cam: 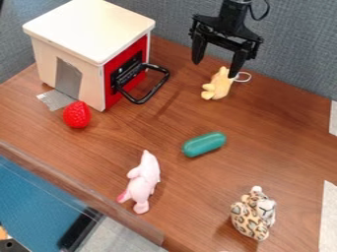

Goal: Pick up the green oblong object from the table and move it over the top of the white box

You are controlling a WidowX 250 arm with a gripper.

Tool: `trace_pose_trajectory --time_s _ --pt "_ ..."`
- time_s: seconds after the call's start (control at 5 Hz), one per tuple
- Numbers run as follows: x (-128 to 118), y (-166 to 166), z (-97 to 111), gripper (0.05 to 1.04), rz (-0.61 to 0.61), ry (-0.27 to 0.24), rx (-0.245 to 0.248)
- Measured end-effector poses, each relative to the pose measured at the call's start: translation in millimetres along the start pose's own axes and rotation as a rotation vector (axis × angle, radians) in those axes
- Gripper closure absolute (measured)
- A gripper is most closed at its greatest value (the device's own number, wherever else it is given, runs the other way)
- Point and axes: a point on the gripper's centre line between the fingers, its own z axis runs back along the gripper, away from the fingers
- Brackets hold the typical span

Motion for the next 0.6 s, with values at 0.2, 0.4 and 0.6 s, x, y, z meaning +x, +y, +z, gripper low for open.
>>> trace_pose_trajectory --time_s 0.2,0.4,0.6 --pt "-6.7 -1.4 -19.4 0.083 -0.006 0.048 0.002" --pt "-35.7 -5.3 -33.1 0.083 -0.062 0.091 -0.033" --pt "-65.7 -18.3 -21.8 0.083 -0.145 0.044 -0.036"
